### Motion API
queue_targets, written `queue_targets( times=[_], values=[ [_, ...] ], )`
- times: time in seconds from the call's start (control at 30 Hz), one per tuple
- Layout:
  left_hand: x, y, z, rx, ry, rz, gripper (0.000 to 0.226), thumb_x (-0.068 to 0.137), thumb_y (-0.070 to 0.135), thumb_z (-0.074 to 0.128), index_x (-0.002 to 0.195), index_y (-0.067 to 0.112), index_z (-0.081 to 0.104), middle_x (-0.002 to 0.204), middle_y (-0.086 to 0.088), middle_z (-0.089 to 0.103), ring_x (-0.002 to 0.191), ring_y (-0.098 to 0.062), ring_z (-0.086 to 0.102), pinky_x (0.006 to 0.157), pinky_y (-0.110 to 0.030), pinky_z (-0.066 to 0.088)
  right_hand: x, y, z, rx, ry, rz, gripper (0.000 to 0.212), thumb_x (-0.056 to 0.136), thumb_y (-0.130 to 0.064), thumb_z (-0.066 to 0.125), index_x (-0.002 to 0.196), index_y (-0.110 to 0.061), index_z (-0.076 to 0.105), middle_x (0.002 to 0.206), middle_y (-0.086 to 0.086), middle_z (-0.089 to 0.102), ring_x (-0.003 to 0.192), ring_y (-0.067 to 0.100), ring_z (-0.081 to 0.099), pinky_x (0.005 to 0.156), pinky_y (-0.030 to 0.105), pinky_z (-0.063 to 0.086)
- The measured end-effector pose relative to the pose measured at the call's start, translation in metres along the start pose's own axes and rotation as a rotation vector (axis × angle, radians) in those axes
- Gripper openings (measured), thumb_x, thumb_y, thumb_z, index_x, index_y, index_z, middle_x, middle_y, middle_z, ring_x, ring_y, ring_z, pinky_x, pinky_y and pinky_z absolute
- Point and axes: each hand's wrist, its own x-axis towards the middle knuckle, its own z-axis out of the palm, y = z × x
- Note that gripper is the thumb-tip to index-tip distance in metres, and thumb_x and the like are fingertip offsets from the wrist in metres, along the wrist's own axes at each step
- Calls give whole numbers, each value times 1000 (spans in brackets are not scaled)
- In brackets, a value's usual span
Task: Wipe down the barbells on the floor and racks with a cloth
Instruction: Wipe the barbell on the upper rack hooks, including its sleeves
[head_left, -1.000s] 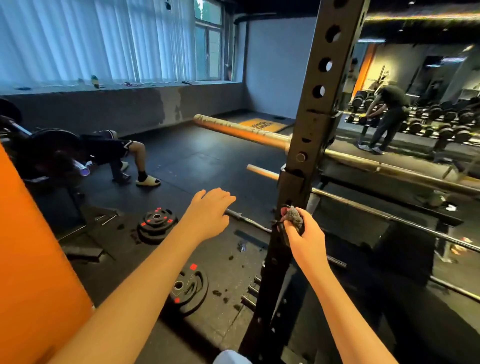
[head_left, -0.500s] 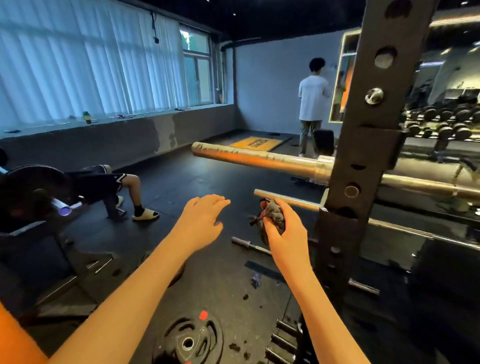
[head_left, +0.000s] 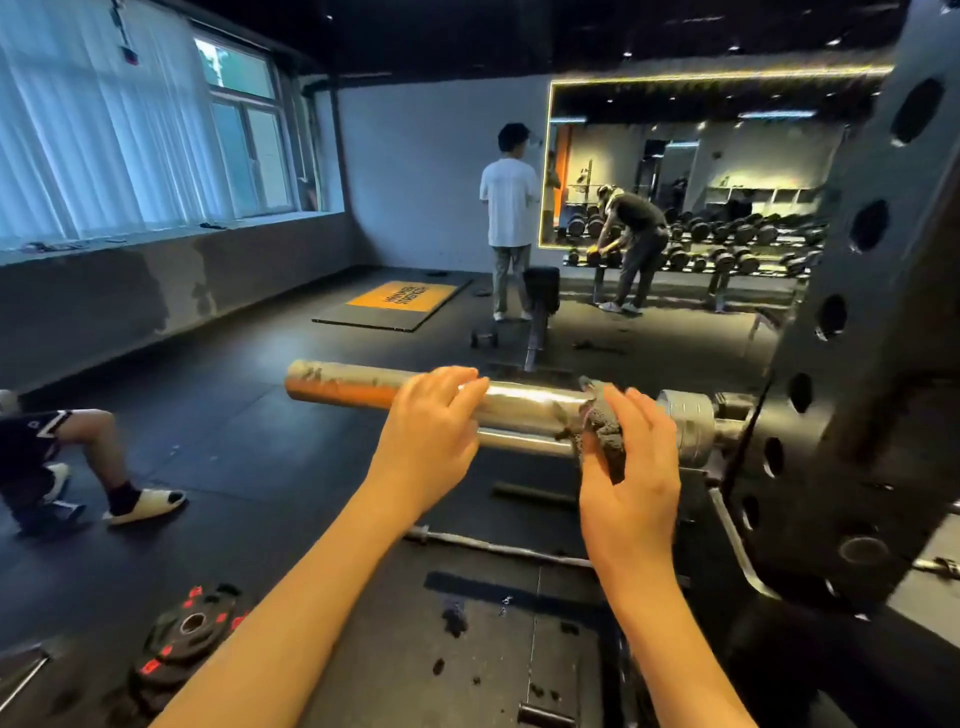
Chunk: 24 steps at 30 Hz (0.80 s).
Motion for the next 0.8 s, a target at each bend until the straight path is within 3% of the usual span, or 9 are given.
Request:
queue_targets(
  times=[0.07, 0.13, 0.2, 0.3, 0.37, 0.5, 0.57, 0.7, 0.8],
  values=[
    [13, -12, 4, 17, 8, -10, 43, 78, 17, 58, 119, 6, 63, 121, -11, 62, 112, -30, 59, 95, -49, 44, 15, 8, 5, -127, 65, -27, 49, 84, 7, 64, 130, -6, 56, 138, 22, 44, 130, 28, 38, 105, 2, 21],
    [20, -26, 8, 34, -14, -34, 43, 83, 23, 59, 122, 6, 61, 124, -11, 61, 116, -29, 56, 100, -52, 40, 26, 20, 18, -312, -2, -22, 39, 89, -10, 59, 128, -9, 58, 139, 18, 46, 131, 35, 39, 114, 24, 27],
    [22, -42, 11, 69, -54, -52, 45, 87, 31, 54, 124, 6, 60, 125, -11, 61, 118, -28, 56, 103, -53, 36, 26, 25, 37, -522, -86, -8, 42, 90, -31, 46, 122, -9, 62, 134, 15, 52, 129, 37, 44, 112, 47, 30],
    [26, -68, 18, 73, -127, -72, 60, 89, 46, 33, 126, 6, 59, 125, -9, 61, 119, -26, 55, 106, -53, 32, 25, 20, 60, -608, -129, -53, 48, 92, -41, 40, 120, -11, 65, 128, 11, 58, 125, 31, 47, 112, 44, 23],
    [30, -79, 23, 25, -188, -93, 69, 89, 54, 24, 126, 9, 60, 122, -7, 63, 116, -26, 56, 107, -50, 30, 28, 18, 58, -600, -184, -125, 44, 92, -39, 42, 119, -13, 65, 125, 7, 60, 122, 27, 49, 111, 43, 28],
    [27, -82, 30, 55, -143, -25, 61, 91, 52, 26, 98, 11, 70, 85, -4, 71, 78, -27, 65, 80, -43, 44, 39, 37, 30, -641, -138, -73, 40, 92, -32, 41, 109, -8, 68, 123, 12, 60, 118, 31, 53, 101, 46, 42],
    [27, -82, 29, 35, -122, -24, 61, 91, 53, 25, 94, 12, 70, 81, -3, 69, 75, -26, 63, 76, -42, 44, 45, 40, 33, -703, -37, 40, 39, 92, -30, 39, 100, -6, 69, 131, 19, 55, 124, 36, 48, 102, 49, 39],
    [38, -83, 19, 24, -265, -50, 65, 91, 63, 15, 116, 23, 59, 105, 6, 63, 98, -17, 56, 90, -37, 36, 42, 21, 66, -640, -85, -18, 39, 93, -30, 38, 99, -7, 69, 120, 13, 62, 115, 31, 53, 102, 47, 39],
    [58, -93, 6, -107, -568, -36, 63, 89, 69, 36, 136, 27, 44, 128, 7, 53, 115, -16, 49, 97, -37, 34, 34, 17, 54, -595, -235, -133, 35, 93, -30, 46, 113, -11, 67, 125, 6, 60, 121, 22, 51, 109, 35, 35]
  ],
)
